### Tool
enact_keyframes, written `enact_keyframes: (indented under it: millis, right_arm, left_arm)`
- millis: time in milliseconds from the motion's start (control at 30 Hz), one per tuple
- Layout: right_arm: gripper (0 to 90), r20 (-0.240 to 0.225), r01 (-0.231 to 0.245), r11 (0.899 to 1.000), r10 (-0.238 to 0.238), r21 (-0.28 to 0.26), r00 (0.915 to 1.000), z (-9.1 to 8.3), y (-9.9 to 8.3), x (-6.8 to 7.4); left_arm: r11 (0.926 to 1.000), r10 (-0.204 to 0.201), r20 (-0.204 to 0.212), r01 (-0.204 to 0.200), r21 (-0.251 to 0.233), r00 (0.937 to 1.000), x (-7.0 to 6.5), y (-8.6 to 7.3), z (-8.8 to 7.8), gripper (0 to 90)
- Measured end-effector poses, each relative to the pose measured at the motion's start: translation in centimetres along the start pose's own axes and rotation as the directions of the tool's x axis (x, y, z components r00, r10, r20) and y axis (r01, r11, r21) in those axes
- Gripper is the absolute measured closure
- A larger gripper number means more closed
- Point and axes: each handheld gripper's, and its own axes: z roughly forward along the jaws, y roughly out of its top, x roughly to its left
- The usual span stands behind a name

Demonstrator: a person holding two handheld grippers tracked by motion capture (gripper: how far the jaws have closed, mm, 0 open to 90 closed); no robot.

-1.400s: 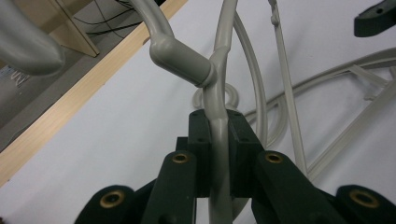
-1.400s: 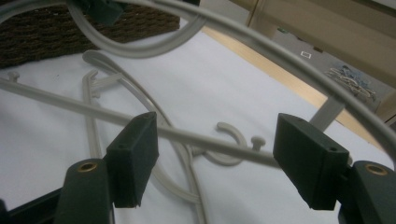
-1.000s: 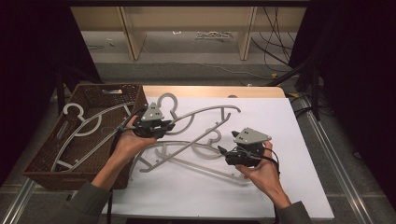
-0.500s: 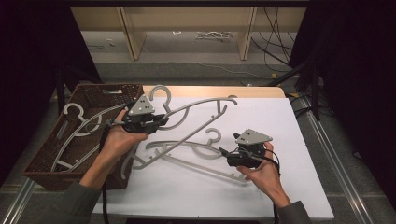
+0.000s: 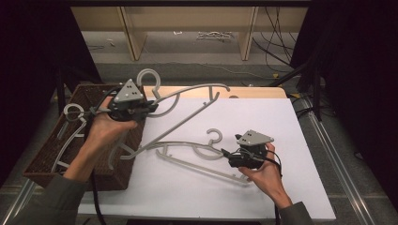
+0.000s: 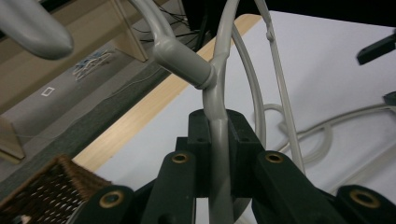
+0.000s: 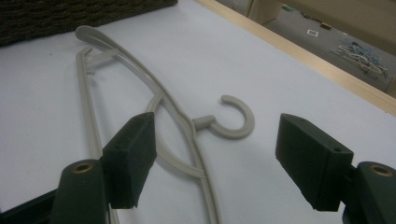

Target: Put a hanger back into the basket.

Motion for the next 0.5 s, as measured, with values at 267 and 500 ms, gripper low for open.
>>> enact_keyframes:
  millis: [267, 500]
  right_arm:
    - [30.0, -0.003, -0.004, 1.000, 0.004, 0.005, 1.0000, 0.1, 0.0, -0.1]
    - [29.9, -0.001, -0.005, 1.000, 0.005, 0.009, 1.0000, 0.2, -0.2, -0.1]
  left_arm:
    - [0.9992, -0.022, -0.109, 0.025, 0.032, 0.9938, 3.8, -1.3, -1.9, 81.9]
    - [0.9958, -0.086, -0.182, 0.090, 0.015, 0.9796, 6.8, -3.5, -3.0, 81.9]
